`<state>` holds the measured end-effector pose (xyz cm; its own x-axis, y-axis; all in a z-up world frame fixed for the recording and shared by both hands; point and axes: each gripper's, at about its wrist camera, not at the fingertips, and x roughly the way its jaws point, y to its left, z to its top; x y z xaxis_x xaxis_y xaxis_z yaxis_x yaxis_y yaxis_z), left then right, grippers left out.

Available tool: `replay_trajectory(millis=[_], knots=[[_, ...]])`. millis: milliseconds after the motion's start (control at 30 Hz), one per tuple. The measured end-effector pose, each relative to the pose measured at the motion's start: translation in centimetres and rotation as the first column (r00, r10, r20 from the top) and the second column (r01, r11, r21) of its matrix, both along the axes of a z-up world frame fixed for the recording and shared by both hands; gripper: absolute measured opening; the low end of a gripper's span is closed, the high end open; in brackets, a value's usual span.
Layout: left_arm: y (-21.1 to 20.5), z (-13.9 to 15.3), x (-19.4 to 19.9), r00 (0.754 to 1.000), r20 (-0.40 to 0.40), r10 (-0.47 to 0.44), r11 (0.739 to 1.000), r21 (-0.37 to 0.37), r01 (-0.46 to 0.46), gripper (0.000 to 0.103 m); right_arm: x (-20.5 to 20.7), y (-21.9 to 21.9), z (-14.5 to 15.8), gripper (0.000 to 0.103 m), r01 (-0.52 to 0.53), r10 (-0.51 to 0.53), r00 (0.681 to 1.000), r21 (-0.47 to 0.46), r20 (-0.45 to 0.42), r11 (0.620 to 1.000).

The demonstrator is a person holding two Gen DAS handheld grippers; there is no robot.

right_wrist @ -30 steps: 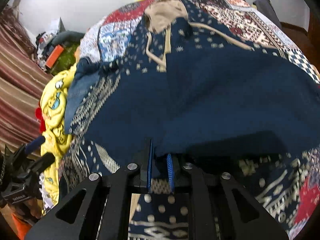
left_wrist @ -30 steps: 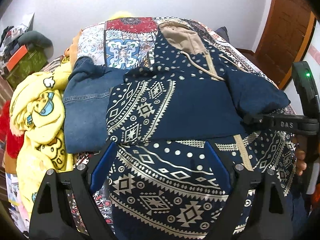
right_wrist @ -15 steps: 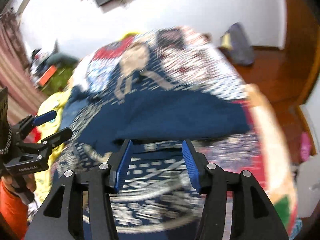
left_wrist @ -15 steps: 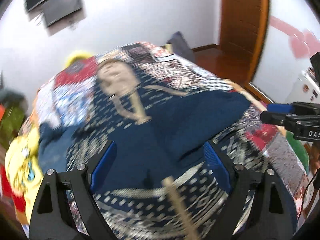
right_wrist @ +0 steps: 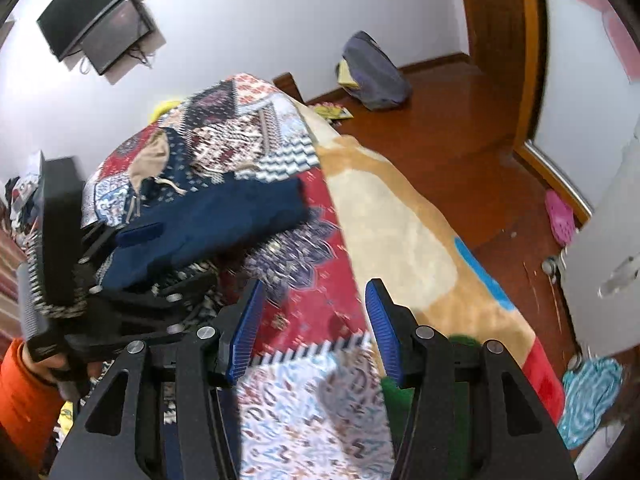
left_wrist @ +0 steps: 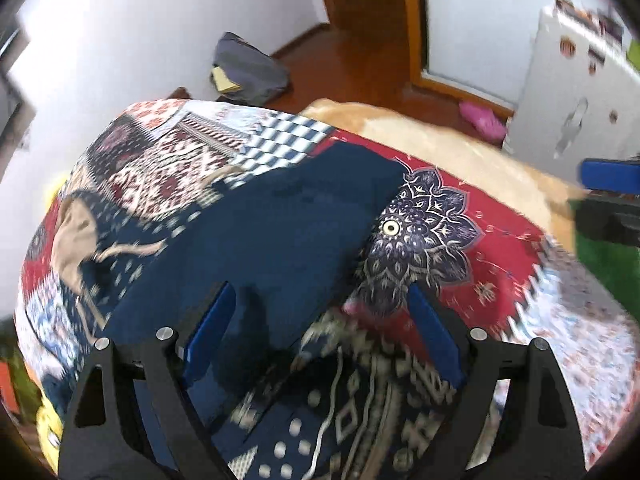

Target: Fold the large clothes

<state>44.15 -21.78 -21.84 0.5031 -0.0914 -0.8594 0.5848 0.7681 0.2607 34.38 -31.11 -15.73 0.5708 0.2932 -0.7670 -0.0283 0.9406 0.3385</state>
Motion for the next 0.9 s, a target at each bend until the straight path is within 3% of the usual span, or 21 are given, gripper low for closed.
replay_trajectory(millis=[67, 133, 167, 200, 300, 433, 500, 600, 700, 900], knots=[[-1.1, -1.2, 0.8, 1.0, 0.015, -0.007, 0.999, 0.054, 0.006, 0.071, -0.1, -0.4, -0.4, 0.049, 0.001, -0.001, 1.0, 0.001, -0.006, 1.0], [-1.7, -1.7, 1.5, 1.0, 0.023, -0.01, 0.998, 0.059, 0.009, 0.064, -0.4, -0.8, -0.6, 0.049, 0.001, -0.001, 1.0, 0.006, -0.008, 1.0], [-1.7, -1.6, 1.8, 1.0, 0.01, -0.013, 0.999, 0.032, 0.012, 0.052, -0.6, -1.1, -0.7, 0.049, 0.002, -0.002, 1.0, 0.008, -0.01, 1.0], [-1.7, -1.4, 2.1, 1.0, -0.019, -0.01, 1.0, 0.004, 0.01, 0.031, -0.5, -1.1, -0.8, 0.049, 0.002, -0.002, 1.0, 0.01, -0.013, 1.0], [-0.6, -0.1, 2.8, 0.998, -0.057, 0.021, 0.998, -0.063, -0.025, 0.007, -0.6, -0.8, -0.8, 0.049, -0.012, 0.012, 1.0, -0.003, -0.02, 1.0], [3.1, 3.5, 2.8, 0.994, -0.05, 0.093, 0.974, -0.204, -0.101, 0.006, -0.5, 0.3, -0.3, 0.049, -0.043, 0.043, 0.999, -0.031, -0.007, 0.999], [6.5, 6.3, 2.5, 0.988, -0.044, 0.151, 0.94, -0.304, -0.157, 0.005, -0.3, 1.0, 0.0, 0.049, -0.062, 0.062, 0.998, -0.031, -0.001, 0.998], [11.8, 9.8, 1.6, 0.971, 0.017, 0.237, 0.904, -0.369, -0.214, 0.005, 0.1, 2.5, 0.5, 0.049, -0.087, 0.087, 0.996, -0.031, 0.01, 0.996], [17.1, 12.3, -0.1, 0.938, 0.095, 0.333, 0.879, -0.392, -0.272, 0.005, 0.9, 4.4, 0.9, 0.049, -0.12, 0.12, 0.993, -0.023, 0.018, 0.993], [28.0, 13.4, -2.6, 0.851, 0.138, 0.506, 0.805, -0.431, -0.408, 0.005, 3.5, 9.0, 0.9, 0.049, -0.188, 0.188, 0.982, -0.03, 0.021, 0.982]])
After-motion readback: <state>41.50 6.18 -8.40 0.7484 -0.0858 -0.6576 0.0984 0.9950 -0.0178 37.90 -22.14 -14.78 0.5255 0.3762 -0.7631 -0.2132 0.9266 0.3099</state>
